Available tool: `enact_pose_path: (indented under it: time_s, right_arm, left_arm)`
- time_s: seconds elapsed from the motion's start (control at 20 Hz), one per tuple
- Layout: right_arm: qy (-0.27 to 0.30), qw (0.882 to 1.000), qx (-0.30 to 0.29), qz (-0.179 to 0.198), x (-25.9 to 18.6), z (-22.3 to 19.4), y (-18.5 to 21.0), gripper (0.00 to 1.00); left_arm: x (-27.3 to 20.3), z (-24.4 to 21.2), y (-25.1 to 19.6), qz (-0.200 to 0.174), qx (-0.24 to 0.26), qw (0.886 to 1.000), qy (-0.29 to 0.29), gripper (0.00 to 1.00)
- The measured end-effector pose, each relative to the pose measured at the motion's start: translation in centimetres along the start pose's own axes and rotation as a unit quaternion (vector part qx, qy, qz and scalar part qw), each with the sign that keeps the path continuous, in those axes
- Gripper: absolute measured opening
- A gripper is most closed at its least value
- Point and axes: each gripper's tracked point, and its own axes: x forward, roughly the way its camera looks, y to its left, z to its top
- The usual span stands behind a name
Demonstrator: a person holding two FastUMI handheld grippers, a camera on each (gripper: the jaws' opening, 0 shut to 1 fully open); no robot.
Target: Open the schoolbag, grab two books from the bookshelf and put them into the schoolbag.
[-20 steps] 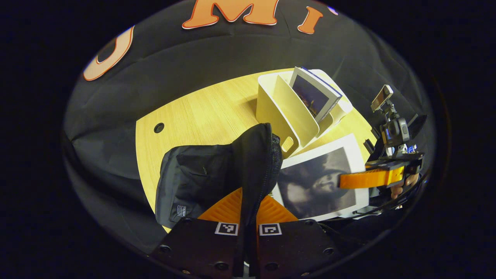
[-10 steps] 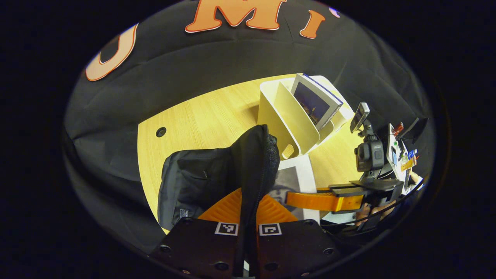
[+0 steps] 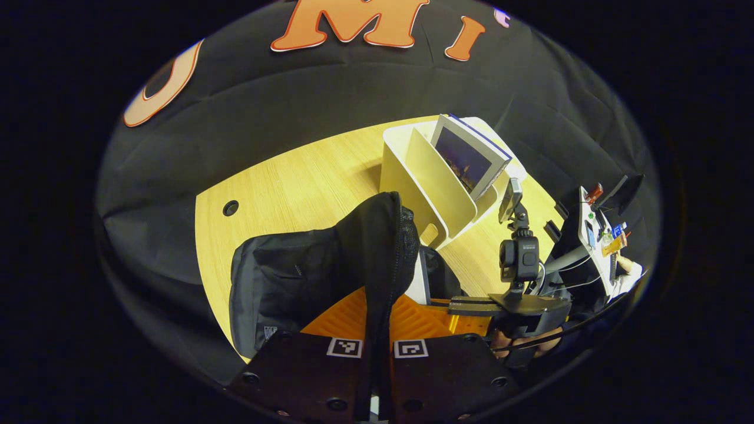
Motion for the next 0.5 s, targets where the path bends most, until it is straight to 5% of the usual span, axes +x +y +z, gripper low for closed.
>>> enact_pose_path:
  time_s: [0.05, 0.1, 0.15, 0.2, 0.25, 0.3, 0.5]
  right_arm:
    - [0.0, 1.0, 0.004, -0.01, 0.2, 0.0, -0.4, 0.33]
    - [0.008, 1.0, 0.004, -0.015, 0.4, -0.4, -0.8, 0.45]
    - [0.025, 0.999, 0.004, -0.034, 0.6, -1.2, -1.3, 0.37]
    - [0.043, 0.998, 0.002, -0.047, 0.3, -1.8, -2.1, 0.43]
    - [0.072, 0.995, -0.004, -0.066, 0.4, -2.8, -3.1, 0.32]
    - [0.091, 0.993, -0.015, -0.076, 0.0, -3.5, -3.7, 0.59]
    - [0.141, 0.97, -0.137, -0.145, -3.2, -3.0, -6.9, 0.93]
  left_arm:
    - [0.0, 0.0, 0.0, -0.001, 0.001, 1.0, 0.0, 0.06]
    - [0.0, 0.0, 0.0, 0.002, 0.0, 1.0, 0.0, 0.06]
    - [0.0, 0.0, -0.1, 0.003, -0.004, 1.0, 0.001, 0.06]
    - [0.1, 0.1, 0.0, 0.006, -0.005, 1.0, 0.001, 0.06]
    - [0.0, 0.2, -0.1, 0.007, -0.01, 1.0, 0.002, 0.06]
    - [0.0, 0.2, 0.0, 0.011, -0.012, 1.0, 0.003, 0.06]
    - [0.4, -0.2, -0.3, 0.025, -0.041, 0.999, 0.002, 0.06]
